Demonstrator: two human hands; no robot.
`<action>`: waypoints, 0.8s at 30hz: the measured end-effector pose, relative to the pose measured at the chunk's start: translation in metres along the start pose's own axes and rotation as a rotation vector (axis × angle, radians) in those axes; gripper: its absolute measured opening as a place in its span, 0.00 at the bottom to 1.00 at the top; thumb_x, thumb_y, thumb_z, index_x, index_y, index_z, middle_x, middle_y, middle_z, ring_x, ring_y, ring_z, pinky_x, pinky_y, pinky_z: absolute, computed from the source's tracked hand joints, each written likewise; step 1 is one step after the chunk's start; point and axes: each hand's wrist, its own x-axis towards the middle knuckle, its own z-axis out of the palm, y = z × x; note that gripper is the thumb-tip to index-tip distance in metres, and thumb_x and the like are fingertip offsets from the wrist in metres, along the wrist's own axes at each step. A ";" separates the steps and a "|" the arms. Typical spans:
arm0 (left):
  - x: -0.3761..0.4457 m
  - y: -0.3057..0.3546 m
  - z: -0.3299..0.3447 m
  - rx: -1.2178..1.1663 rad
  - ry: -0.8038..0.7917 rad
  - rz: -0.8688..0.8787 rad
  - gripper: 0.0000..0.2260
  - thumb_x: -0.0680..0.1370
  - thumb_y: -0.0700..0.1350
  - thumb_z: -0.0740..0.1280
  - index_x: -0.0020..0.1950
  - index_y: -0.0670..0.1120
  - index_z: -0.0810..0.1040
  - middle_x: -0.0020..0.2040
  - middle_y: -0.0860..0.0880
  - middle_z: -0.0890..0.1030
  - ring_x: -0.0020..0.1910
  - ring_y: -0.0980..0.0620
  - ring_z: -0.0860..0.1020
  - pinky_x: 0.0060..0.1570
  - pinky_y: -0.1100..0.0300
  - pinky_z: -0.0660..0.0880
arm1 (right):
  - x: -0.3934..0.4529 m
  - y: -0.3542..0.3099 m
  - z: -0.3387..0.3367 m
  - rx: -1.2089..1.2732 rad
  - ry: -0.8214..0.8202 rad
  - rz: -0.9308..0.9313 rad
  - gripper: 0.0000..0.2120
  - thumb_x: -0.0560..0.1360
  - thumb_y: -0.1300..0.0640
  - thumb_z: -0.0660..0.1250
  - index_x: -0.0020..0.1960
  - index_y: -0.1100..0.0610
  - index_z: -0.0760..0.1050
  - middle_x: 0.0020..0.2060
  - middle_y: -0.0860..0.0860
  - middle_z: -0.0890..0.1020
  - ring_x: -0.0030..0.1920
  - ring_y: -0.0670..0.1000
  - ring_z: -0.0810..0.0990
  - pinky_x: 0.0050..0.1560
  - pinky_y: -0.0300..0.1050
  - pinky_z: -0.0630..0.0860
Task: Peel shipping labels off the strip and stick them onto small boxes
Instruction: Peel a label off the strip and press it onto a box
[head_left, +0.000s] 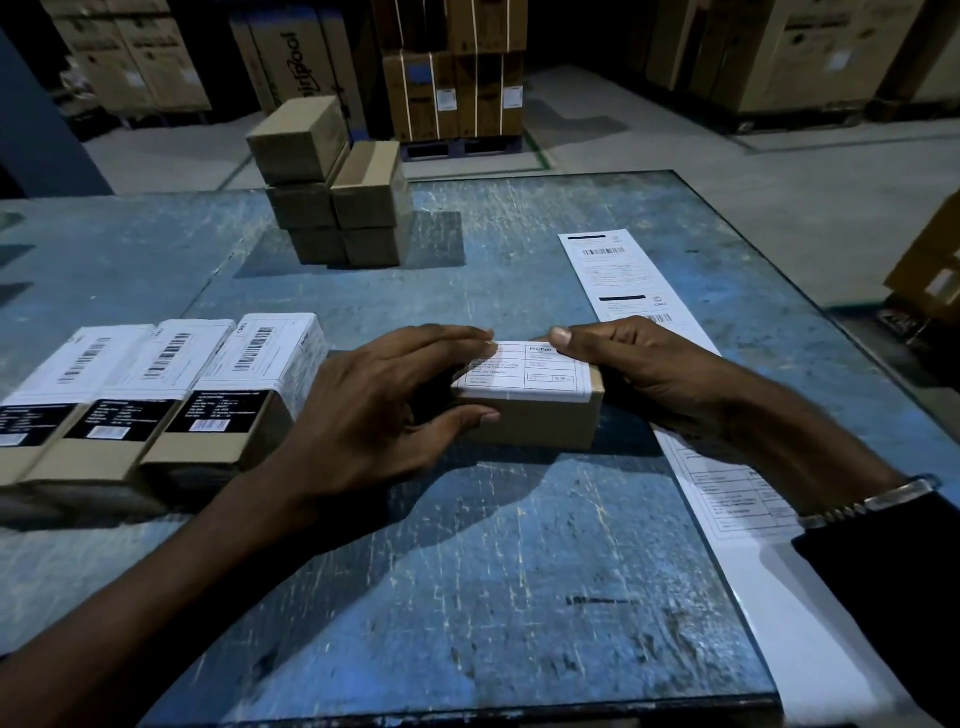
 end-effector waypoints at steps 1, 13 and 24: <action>0.000 0.000 0.000 -0.040 0.018 -0.005 0.22 0.78 0.57 0.78 0.68 0.47 0.84 0.68 0.54 0.83 0.65 0.58 0.82 0.60 0.52 0.82 | 0.000 0.000 0.000 0.002 -0.002 -0.001 0.19 0.81 0.48 0.69 0.62 0.60 0.87 0.60 0.56 0.88 0.63 0.56 0.86 0.69 0.47 0.80; -0.006 0.010 0.006 -0.218 0.231 -0.092 0.18 0.68 0.47 0.86 0.53 0.40 0.89 0.56 0.47 0.88 0.56 0.58 0.86 0.68 0.56 0.78 | 0.000 0.000 -0.001 -0.017 0.009 -0.003 0.19 0.81 0.48 0.69 0.63 0.59 0.87 0.61 0.56 0.88 0.65 0.56 0.85 0.75 0.53 0.75; -0.007 0.007 0.010 -0.220 0.305 -0.064 0.15 0.68 0.46 0.86 0.41 0.38 0.85 0.50 0.47 0.87 0.55 0.54 0.87 0.57 0.49 0.83 | -0.005 -0.001 -0.003 -0.017 -0.007 -0.059 0.16 0.73 0.52 0.75 0.60 0.54 0.88 0.60 0.55 0.88 0.61 0.53 0.87 0.63 0.42 0.82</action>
